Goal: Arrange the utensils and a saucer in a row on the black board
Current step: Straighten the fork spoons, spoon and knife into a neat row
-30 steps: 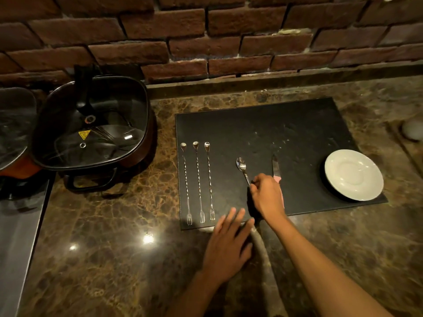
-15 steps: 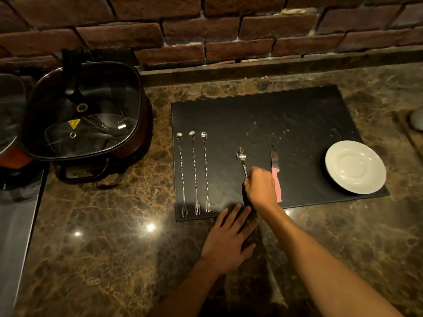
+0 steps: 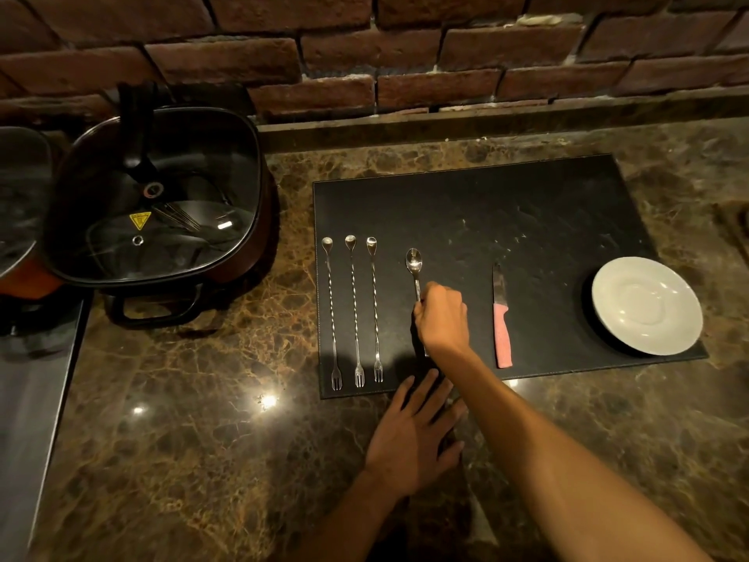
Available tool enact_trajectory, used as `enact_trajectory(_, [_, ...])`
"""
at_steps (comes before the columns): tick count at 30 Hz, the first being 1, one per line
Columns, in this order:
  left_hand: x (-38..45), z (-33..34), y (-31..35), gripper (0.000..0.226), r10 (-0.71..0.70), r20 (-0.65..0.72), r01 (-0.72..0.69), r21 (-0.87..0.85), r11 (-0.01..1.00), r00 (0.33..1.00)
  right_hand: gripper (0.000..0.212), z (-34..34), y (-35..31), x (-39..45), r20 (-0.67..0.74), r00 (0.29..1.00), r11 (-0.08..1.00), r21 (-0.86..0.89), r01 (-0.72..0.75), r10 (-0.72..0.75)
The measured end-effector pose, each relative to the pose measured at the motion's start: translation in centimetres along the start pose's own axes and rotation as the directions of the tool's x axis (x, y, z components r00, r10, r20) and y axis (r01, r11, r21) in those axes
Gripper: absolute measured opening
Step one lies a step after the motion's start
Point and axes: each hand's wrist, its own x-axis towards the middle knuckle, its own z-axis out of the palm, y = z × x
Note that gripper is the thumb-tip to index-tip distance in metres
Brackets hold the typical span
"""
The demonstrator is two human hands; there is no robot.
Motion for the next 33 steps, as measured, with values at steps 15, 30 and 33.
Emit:
enact_trajectory(15, [0.7, -0.6, 0.9, 0.067, -0.052, 0.069, 0.049, 0.048, 0.998, 0.996, 0.013, -3.7, 4.9, -1.9, -0.258, 0.966, 0.997, 0.08, 0.019, 0.002])
enact_trajectory(30, [4.6, -0.2, 5.1, 0.065, 0.026, 0.133, -0.039, 0.101, 0.994, 0.991, 0.022, -5.4, 10.1, -1.5, -0.07, 0.993, 0.995, -0.017, -0.097, 0.095])
enact_trajectory(33, [4.4, -0.2, 5.0, 0.062, 0.03, 0.112, -0.041, 0.099, 0.994, 0.993, 0.022, -5.3, 9.1, -0.7, -0.081, 0.994, 0.997, 0.006, -0.074, 0.074])
